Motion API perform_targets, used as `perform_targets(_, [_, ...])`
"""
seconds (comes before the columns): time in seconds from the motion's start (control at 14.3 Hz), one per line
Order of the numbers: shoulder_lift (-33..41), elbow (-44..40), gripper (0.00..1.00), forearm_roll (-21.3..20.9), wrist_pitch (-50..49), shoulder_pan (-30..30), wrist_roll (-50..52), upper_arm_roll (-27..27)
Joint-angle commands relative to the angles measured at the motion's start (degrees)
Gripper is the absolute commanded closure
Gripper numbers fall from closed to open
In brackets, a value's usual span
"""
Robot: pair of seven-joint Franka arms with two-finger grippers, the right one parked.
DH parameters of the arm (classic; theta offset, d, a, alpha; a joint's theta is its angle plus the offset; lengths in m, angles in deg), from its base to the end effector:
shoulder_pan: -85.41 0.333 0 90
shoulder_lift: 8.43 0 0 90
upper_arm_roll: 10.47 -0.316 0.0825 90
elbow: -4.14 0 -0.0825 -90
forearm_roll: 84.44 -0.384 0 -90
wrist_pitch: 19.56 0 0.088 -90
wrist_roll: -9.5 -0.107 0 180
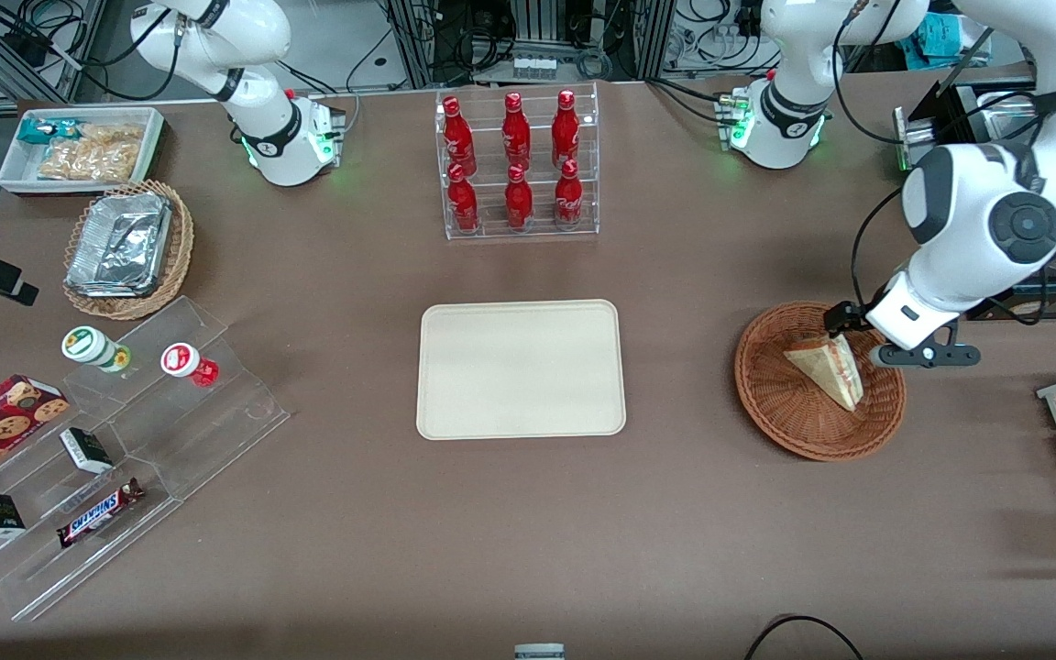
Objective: Place sandwich from basket to tray
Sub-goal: 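Lower the open left gripper onto the sandwich and close on it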
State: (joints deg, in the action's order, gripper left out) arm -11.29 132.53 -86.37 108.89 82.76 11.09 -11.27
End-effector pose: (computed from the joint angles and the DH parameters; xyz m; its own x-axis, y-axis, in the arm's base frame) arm 0.5237 -0.0160 0.3422 0.9985 -0.0254 -0.0484 -0.0268 -0.9993 -0.0274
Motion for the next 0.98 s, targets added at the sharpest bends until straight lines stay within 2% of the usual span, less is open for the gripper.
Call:
perform_targets(0.0, [2.0,3.1,0.00,-0.4,2.3,-0.5,7.7,-0.3])
perform_targets(0.14, [1.2,3.3,0.00,-0.4,3.6,-0.5,16.5,-0.3])
perform_targets(0.42, [-2.4,3.7,0.00,-0.4,9.0,-0.8,40.5,-0.3])
perform_targets(0.56, [-4.2,3.7,0.00,-0.4,11.3,-0.8,48.1,-0.3])
perform_targets(0.91, [-8.4,3.7,0.00,0.3,14.1,-0.8,52.0,-0.3])
